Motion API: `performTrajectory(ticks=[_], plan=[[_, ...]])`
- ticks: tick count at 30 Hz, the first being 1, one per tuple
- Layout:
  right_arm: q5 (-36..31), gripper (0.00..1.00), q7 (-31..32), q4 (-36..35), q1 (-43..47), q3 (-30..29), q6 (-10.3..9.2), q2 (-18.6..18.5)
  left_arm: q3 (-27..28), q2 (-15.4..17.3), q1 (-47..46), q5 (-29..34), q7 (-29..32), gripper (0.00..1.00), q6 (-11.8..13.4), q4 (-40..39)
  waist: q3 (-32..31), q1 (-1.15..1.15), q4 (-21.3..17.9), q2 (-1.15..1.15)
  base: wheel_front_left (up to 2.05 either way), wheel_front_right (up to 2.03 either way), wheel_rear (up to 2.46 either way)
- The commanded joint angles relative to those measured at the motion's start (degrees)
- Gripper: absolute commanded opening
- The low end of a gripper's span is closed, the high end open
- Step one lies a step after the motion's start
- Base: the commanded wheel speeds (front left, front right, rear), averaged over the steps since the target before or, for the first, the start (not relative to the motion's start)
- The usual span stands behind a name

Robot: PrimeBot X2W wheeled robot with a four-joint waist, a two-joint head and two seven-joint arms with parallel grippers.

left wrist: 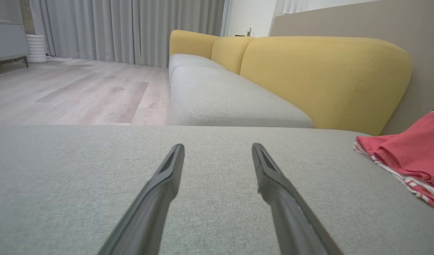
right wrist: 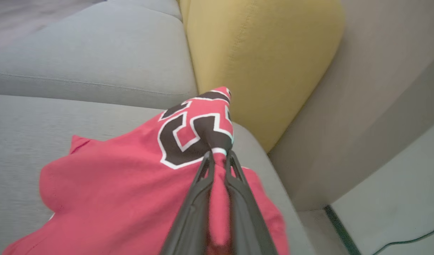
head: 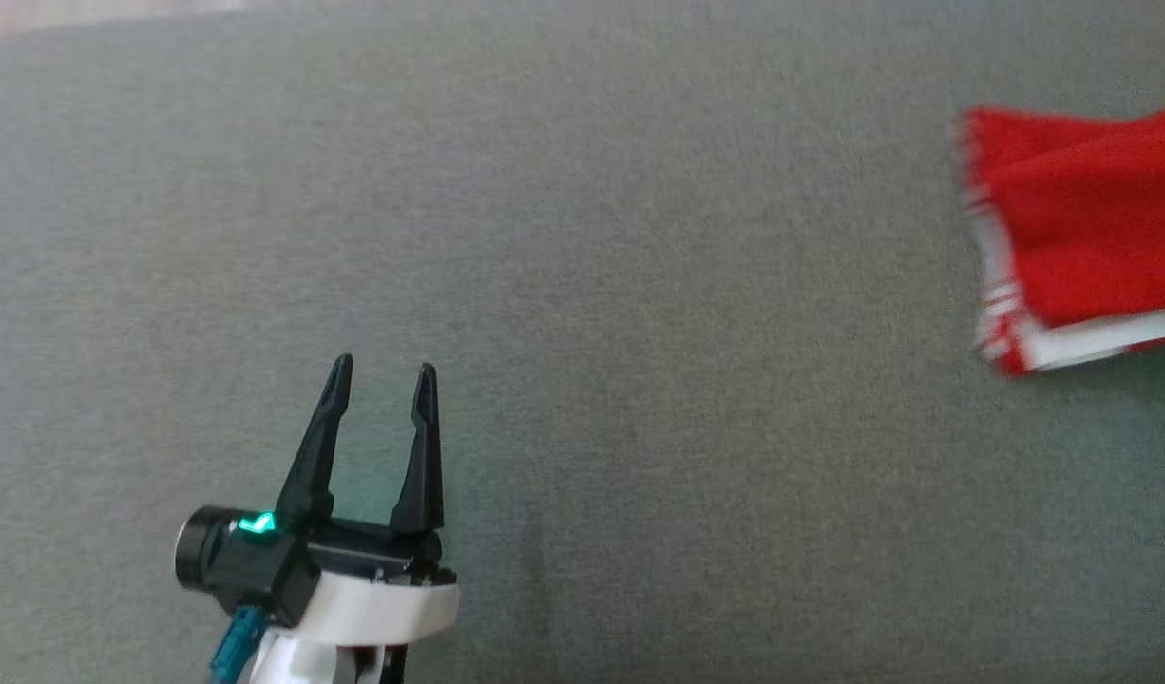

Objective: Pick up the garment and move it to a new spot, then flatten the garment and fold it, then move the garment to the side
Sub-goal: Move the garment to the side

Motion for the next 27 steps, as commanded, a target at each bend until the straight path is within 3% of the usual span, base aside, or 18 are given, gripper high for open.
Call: performTrajectory(ticks=[1,2,3,4,7,11,14,18,24,27], plan=[[-1.1,0.0,1.7,-3.9,1.9,-2.5,-0.04,-3.5,1.8,-0.2,-1.7,0.1,-0.5,1.0,-0.1,-1.7,2.2,-0.01,-1.5,0.0,0.0,0.0,0.0],[-1.4,0.0,2.8,-5.3,2.6,-4.6,-0.04,-4.1,1.7,-0.2,-2.1,0.1,-0.5,1.0,-0.2,-1.6,2.7,-0.01,-1.7,0.0,0.0,0.0,0.0],[-2.2,0.37,3.9,-6.6,3.2,-6.8,-0.04,-4.5,1.7,-0.2,-2.4,0.1,-0.5,1.0,-0.3,-1.4,3.1,-0.01,-1.8,0.0,0.0,0.0,0.0],[-3.8,1.0,4.4,-8.1,3.6,-8.9,-0.04,-4.8,1.7,-0.2,-2.8,0.0,-0.5,1.0,-0.4,-1.3,3.4,-0.01,-1.9,0.0,0.0,0.0,0.0],[-7.5,1.0,3.7,-11.3,3.9,-11.6,-0.04,-4.1,1.8,-0.2,-3.3,0.1,-0.5,1.0,-0.7,-0.9,3.6,-0.01,-2.1,0.0,0.0,0.0,0.0],[-12.9,1.0,-1.0,-15.9,3.7,-11.6,-0.04,2.8,2.3,-0.2,-3.9,0.2,-0.5,1.0,-1.1,0.1,2.0,-0.01,-2.6,0.0,0.0,0.0,0.0],[-14.7,1.0,-5.2,-16.4,5.3,-7.0,-0.04,9.6,2.4,-0.2,-3.5,0.2,-0.5,1.0,-1.2,0.5,-0.5,-0.01,-2.7,0.0,0.0,0.0,0.0],[-11.9,1.0,-12.4,-12.6,9.0,2.0,-0.04,16.7,2.6,-0.2,-2.0,-0.6,-0.5,1.0,-0.7,1.3,-4.4,-0.01,-2.1,0.0,0.0,0.0,0.0],[-7.4,1.0,-18.6,-5.9,13.3,11.2,-0.04,24.1,3.3,-0.2,0.9,-1.4,-0.5,1.0,2.2,2.7,-10.6,-0.01,0.3,0.0,0.0,0.0,0.0],[-4.5,1.0,-18.7,-10.9,15.3,15.6,-0.04,26.0,3.9,-0.2,2.5,-1.3,-0.5,1.0,4.1,1.4,-12.8,-0.01,1.2,0.0,0.0,0.0,0.0]])
